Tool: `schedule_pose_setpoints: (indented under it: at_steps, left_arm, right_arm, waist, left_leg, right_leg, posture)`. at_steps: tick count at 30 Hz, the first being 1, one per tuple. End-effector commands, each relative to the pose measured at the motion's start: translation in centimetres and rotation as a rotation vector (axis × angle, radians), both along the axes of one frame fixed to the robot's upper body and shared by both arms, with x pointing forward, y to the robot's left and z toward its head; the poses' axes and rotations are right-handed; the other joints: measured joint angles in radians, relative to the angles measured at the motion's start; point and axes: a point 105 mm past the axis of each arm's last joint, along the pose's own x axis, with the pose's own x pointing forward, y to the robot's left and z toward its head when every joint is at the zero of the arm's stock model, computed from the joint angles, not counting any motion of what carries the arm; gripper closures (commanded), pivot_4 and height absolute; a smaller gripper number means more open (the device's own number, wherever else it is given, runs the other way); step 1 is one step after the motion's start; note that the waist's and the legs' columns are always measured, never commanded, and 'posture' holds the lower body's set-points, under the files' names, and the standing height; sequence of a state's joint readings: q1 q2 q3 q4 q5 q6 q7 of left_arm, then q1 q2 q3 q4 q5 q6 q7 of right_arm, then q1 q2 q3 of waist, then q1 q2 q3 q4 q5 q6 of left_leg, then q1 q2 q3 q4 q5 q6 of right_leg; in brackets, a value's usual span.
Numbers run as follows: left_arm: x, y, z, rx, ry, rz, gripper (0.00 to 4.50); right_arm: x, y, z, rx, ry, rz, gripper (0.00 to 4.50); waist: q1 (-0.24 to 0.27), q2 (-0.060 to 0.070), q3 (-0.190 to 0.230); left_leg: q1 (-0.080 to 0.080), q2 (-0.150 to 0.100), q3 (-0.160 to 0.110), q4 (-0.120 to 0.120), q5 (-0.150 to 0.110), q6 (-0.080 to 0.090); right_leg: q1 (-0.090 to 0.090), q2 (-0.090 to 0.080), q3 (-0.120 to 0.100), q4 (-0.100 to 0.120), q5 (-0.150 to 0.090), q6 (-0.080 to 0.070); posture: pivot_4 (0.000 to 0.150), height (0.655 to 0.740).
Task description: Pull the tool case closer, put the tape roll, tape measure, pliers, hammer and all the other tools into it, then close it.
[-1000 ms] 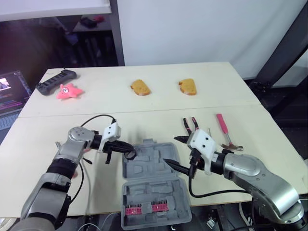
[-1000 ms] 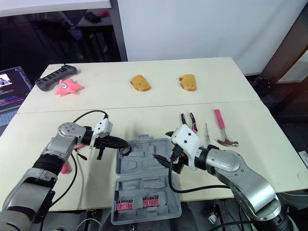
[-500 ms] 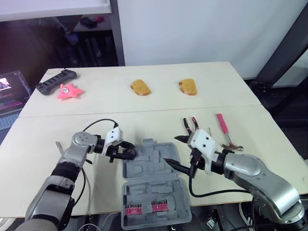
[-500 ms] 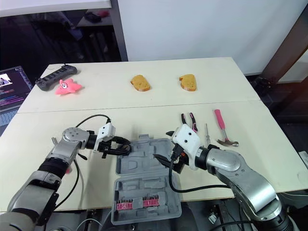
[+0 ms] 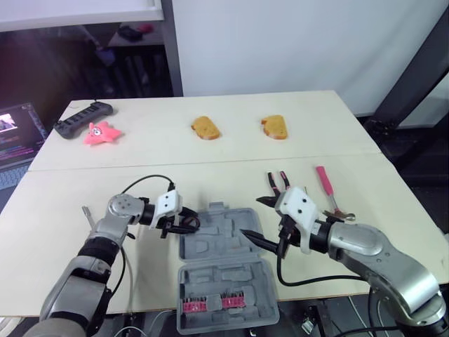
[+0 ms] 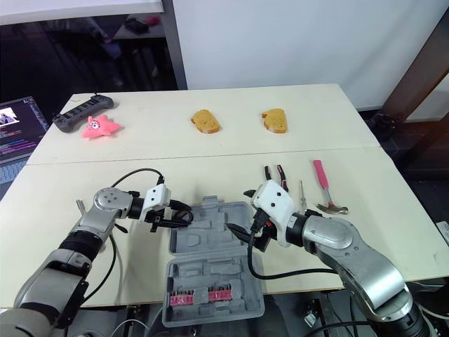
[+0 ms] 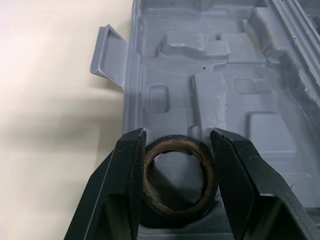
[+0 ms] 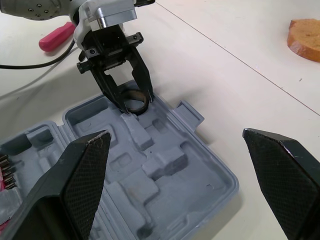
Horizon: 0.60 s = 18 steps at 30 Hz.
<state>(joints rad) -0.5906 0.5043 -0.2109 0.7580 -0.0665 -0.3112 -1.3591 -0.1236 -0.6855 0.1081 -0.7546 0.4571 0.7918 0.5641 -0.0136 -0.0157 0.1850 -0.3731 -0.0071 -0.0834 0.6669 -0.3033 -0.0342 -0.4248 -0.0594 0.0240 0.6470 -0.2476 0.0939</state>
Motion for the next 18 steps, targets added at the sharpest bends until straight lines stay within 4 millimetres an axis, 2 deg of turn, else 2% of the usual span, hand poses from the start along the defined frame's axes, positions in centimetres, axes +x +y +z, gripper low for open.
schedule_pose_setpoints:
  at_steps: [1,7,10,12,13,14,16,17,18]
  left_arm:
    - [0.8,0.1,1.2,-0.045,-0.023,0.036,2.36]
    - [0.7,0.2,5.2,-0.157,-0.039,0.015,2.36]
    - [0.0,1.1,7.6,-0.195,-0.015,0.03,2.36]
    - [-0.6,2.6,9.0,-0.192,0.005,0.068,2.36]
    - [-0.8,3.8,9.6,-0.177,0.013,0.108,2.36]
    - [-0.7,7.0,9.8,-0.127,0.028,0.214,2.36]
    - [-0.8,11.8,9.9,-0.058,0.048,0.388,2.36]
    - [-1.2,15.4,9.5,0.003,0.034,0.511,2.36]
    - [-1.8,18.0,9.2,0.059,0.021,0.596,2.36]
  right_arm:
    - [-0.3,0.1,1.3,0.014,-0.055,0.02,0.0]
    - [-0.3,-1.0,2.3,0.039,-0.074,0.003,0.0]
    - [-0.5,-2.5,2.8,0.05,-0.076,-0.023,0.0]
    - [-0.6,-3.8,3.1,0.06,-0.075,-0.056,0.0]
    - [-0.7,-4.9,3.2,0.065,-0.07,-0.087,0.0]
    - [-1.0,-7.0,2.8,0.047,-0.053,-0.155,0.0]
    - [-1.7,-10.2,2.1,0.016,-0.023,-0.252,0.0]
    - [-2.4,-12.0,1.5,-0.011,-0.002,-0.31,0.0]
    - [-3.1,-13.3,1.1,-0.025,0.015,-0.347,0.0]
  waist:
    - [0.0,0.0,0.0]
    - [0.0,0.0,0.0]
    - [-0.002,0.0,0.0]
    - [-0.005,0.0,0.0]
    - [-0.005,0.0,0.0]
    - [-0.005,0.0,0.0]
    - [-0.005,0.0,0.0]
    - [-0.006,0.0,0.0]
    - [-0.008,0.0,0.0]
  left_leg:
    - [0.0,0.0,0.0,0.0,0.0,0.0]
    - [0.0,0.0,0.0,0.0,0.0,0.0]
    - [-0.001,0.0,0.0,0.0,0.0,0.0]
    - [0.0,0.0,0.0,0.0,0.0,0.0]
    - [0.0,0.001,0.0,0.0,0.0,0.0]
    - [0.0,0.001,0.0,0.0,0.0,0.0]
    - [0.0,0.001,0.0,-0.001,0.0,0.0]
    - [0.0,0.002,0.0,-0.001,0.0,0.0]
    - [0.001,0.002,0.0,-0.002,-0.001,0.002]
  right_leg:
    - [0.0,0.0,0.0,0.0,0.0,0.0]
    - [0.0,0.0,0.0,0.0,0.0,0.0]
    - [0.0,0.0,0.0,0.0,0.0,0.0]
    - [0.0,0.0,0.0,0.0,0.0,0.0]
    - [0.0,0.0,0.0,0.0,0.0,0.0]
    - [0.0,0.001,0.0,0.0,0.0,0.0]
    - [0.0,0.002,0.0,0.0,0.0,0.0]
    - [0.0,0.002,0.0,0.0,-0.001,-0.001]
    - [0.0,0.003,0.001,0.0,-0.001,-0.001]
  posture:
    - [0.15,0.74]
    - [0.15,0.74]
    - [0.15,0.74]
    - [0.15,0.74]
    - [0.15,0.74]
    - [0.15,0.74]
    - [0.15,0.74]
    - [0.15,0.74]
    - [0.15,0.74]
